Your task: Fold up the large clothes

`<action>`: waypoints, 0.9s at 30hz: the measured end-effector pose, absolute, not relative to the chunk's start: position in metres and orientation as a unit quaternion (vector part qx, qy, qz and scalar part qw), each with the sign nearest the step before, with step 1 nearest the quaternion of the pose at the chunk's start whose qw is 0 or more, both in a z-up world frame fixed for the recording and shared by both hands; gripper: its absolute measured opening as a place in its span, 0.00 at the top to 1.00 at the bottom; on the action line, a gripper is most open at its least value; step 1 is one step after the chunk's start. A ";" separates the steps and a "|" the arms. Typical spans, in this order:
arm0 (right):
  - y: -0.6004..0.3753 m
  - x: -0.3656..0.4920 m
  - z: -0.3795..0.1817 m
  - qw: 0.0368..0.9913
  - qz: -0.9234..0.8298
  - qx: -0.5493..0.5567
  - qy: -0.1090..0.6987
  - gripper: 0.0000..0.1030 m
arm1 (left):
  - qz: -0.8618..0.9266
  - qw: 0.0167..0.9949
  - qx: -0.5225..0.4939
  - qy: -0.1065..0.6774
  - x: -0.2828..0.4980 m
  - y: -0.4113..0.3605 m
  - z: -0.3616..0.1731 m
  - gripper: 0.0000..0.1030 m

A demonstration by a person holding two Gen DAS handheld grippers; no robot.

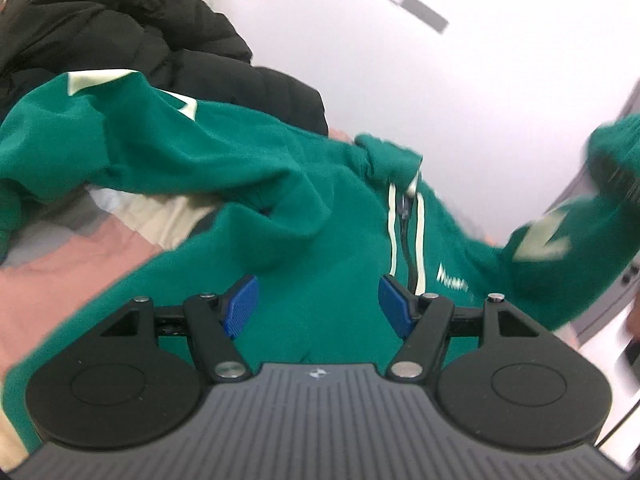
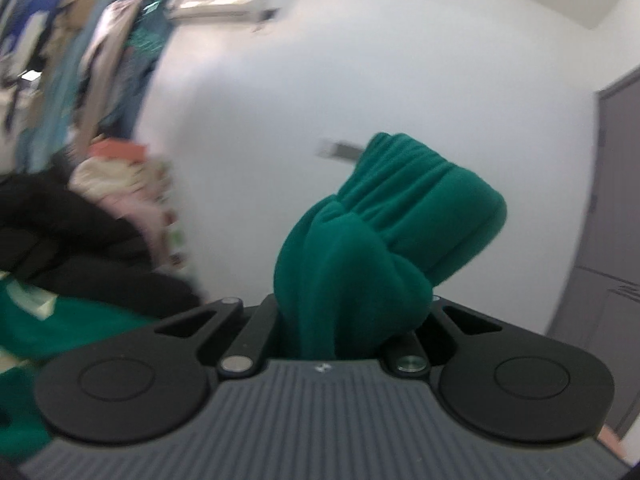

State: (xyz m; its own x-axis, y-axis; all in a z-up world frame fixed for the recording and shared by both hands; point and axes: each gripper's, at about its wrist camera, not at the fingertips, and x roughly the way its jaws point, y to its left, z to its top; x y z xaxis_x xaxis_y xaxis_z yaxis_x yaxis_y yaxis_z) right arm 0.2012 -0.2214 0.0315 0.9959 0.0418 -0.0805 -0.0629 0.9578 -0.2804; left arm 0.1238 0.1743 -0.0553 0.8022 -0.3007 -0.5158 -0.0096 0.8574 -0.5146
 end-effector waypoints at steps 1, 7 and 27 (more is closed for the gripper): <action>-0.206 0.201 0.018 0.987 0.038 -0.152 0.046 0.91 | -0.075 0.914 -0.264 0.299 0.124 0.181 -0.055 0.31; -0.122 0.185 -0.050 0.964 0.115 -0.210 0.114 0.90 | -0.040 0.904 -0.313 0.289 0.135 0.215 -0.066 0.31; -0.115 0.134 -0.100 0.895 0.280 -0.162 0.308 0.25 | -0.103 0.930 -0.269 0.227 0.124 0.194 -0.048 0.31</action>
